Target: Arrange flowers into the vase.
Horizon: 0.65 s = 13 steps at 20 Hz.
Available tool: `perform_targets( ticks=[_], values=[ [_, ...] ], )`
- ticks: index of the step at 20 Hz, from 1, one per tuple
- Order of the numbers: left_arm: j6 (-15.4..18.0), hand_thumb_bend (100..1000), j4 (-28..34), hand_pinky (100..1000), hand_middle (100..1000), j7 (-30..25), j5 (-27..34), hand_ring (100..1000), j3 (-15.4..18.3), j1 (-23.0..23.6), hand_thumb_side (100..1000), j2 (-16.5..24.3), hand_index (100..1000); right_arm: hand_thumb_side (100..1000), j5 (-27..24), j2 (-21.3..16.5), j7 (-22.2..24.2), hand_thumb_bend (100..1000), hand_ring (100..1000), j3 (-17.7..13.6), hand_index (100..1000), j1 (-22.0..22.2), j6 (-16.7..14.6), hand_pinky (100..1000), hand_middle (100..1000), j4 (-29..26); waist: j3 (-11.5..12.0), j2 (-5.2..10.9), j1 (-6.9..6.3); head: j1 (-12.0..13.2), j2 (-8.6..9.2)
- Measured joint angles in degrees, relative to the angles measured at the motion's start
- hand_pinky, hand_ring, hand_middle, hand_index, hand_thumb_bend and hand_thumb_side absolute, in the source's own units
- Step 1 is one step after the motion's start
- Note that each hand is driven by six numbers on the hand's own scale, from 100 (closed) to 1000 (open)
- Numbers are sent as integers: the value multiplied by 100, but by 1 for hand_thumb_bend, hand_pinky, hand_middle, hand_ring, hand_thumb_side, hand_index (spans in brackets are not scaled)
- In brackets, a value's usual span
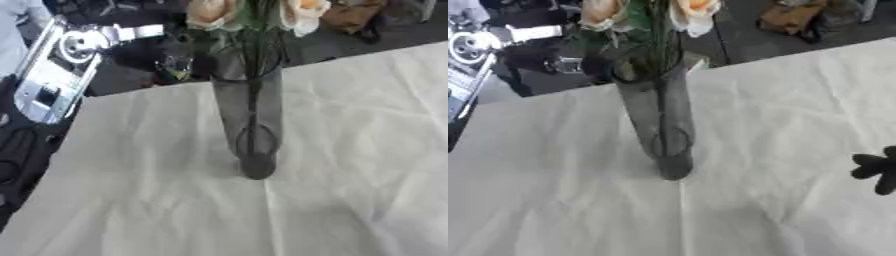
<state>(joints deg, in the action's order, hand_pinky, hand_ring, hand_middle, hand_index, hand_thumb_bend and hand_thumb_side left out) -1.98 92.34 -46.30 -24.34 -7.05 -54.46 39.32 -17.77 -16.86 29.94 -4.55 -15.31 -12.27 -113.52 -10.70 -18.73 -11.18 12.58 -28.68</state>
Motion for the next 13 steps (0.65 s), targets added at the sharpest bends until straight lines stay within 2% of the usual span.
perform_targets(
  ticks=[8, 13],
  values=[
    [-10, 658, 1, 955, 1000, -7, -24, 958, 1, 25, 1000, 8, 1000, 1000, 0, 0, -19, 100, 685, -3, 807, 10, 10, 869, 494, 0, 20, 4, 0, -3, -1],
    [-84, 640, 235, 953, 1000, -36, -3, 954, 135, 422, 1000, 361, 1000, 1000, -4, 0, -82, 100, 686, -46, 807, 27, -37, 868, 495, 0, 79, 40, 0, -13, -47]
  ],
)
